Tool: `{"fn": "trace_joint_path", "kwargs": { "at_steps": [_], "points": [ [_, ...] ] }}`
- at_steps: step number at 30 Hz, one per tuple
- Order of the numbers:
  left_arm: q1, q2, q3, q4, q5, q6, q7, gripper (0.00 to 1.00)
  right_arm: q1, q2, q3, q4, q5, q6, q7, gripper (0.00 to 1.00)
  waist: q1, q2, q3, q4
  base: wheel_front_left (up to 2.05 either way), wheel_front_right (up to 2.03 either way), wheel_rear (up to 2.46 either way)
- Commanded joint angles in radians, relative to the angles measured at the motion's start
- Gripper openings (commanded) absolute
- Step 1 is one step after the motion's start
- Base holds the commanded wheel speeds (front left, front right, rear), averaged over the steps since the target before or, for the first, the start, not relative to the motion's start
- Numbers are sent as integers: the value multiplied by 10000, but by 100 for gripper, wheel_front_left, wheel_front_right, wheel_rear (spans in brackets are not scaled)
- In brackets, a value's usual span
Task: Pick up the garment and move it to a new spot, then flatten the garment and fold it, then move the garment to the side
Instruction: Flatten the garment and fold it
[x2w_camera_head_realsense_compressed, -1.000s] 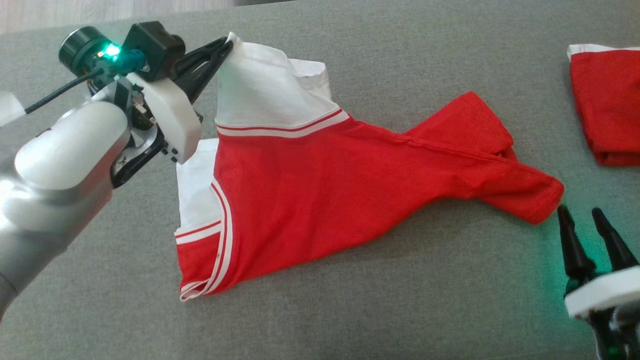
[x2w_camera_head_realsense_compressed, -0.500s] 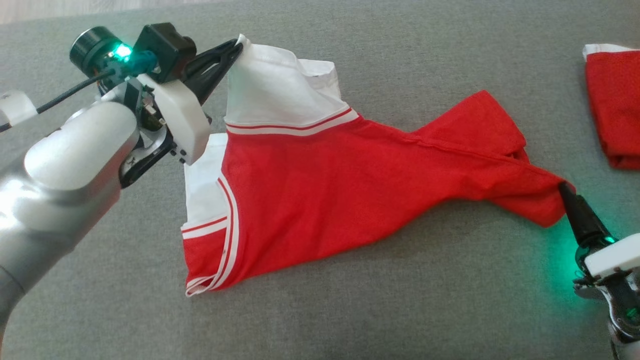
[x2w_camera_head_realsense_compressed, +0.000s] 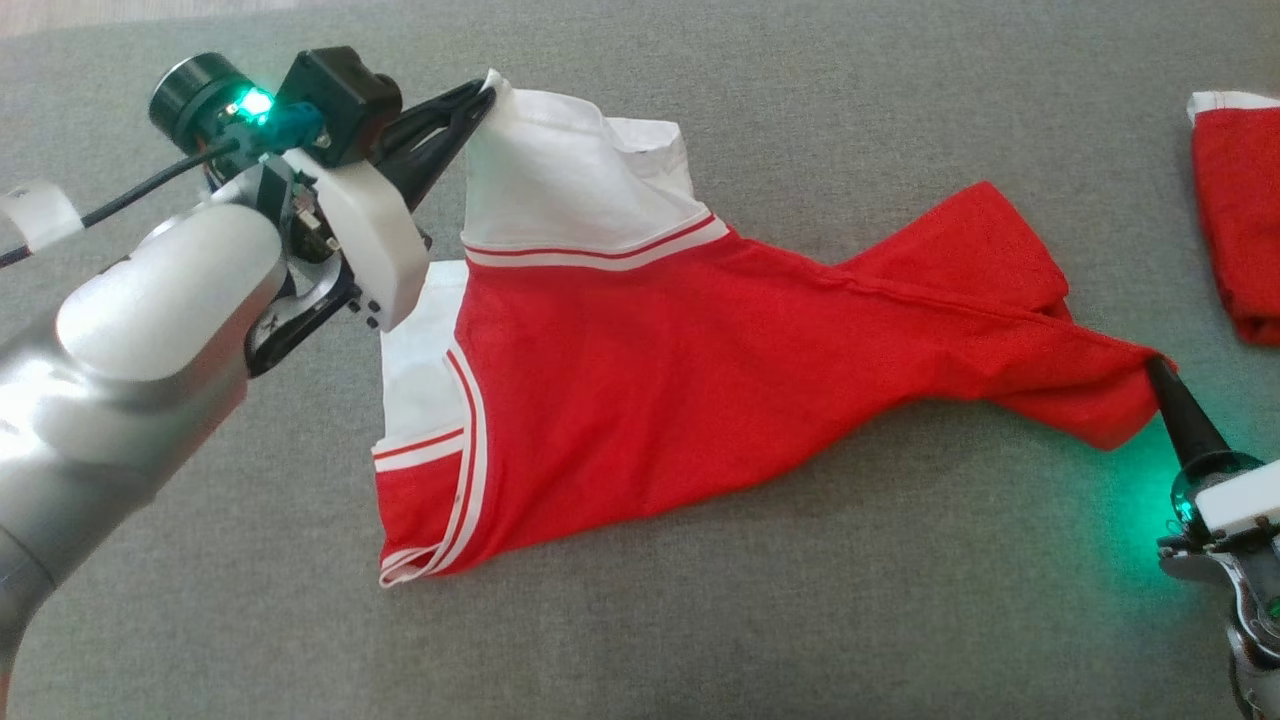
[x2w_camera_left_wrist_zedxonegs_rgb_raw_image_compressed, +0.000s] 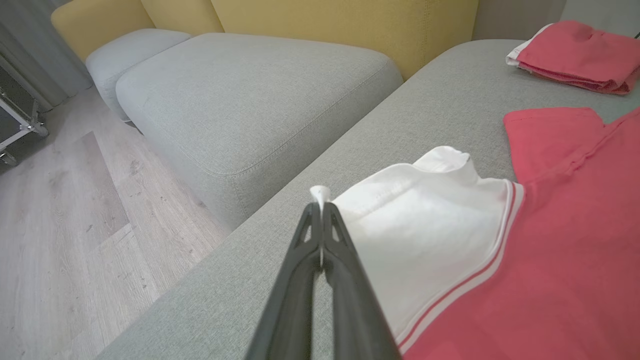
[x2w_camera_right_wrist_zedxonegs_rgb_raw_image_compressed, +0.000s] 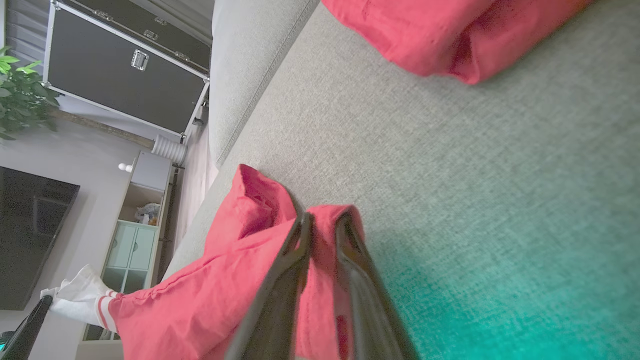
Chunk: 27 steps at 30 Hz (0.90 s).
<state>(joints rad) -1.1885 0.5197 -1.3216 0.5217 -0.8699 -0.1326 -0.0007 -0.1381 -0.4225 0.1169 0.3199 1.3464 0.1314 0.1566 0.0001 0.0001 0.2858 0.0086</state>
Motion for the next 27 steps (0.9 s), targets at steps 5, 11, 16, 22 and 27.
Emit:
{"fn": "trace_joint_path", "kwargs": {
  "at_steps": [5,11,16,22,27],
  "points": [
    [-507,275,418,-32,177,19,-163,0,-305,-693,358,-433,-58,-7,-761,0,-1,-1,-74,-34,0,0,0],
    [-658,426,537,147,570,164,-1233,0,-565,-1497,661,-1209,-549,-7,-1627,0,-1,-1,-616,-91,0,0,0],
    [-710,623,929,101,860,665,-2228,0,-980,-2534,867,-2007,-1080,-7,-2244,0,-1,-1,-1453,-92,0,0,0],
    [-624,1002,1720,-439,835,1222,-2552,0,-1372,-3569,1020,-2897,-1603,-7,-2547,0,-1,-1,-2282,-29,0,0,0],
    [-486,1557,2843,-1397,734,1691,-2604,0,-1961,-4320,869,-3514,-2079,-7,-2526,0,-1,-1,-2929,-13,0,0,0]
  ]
}}
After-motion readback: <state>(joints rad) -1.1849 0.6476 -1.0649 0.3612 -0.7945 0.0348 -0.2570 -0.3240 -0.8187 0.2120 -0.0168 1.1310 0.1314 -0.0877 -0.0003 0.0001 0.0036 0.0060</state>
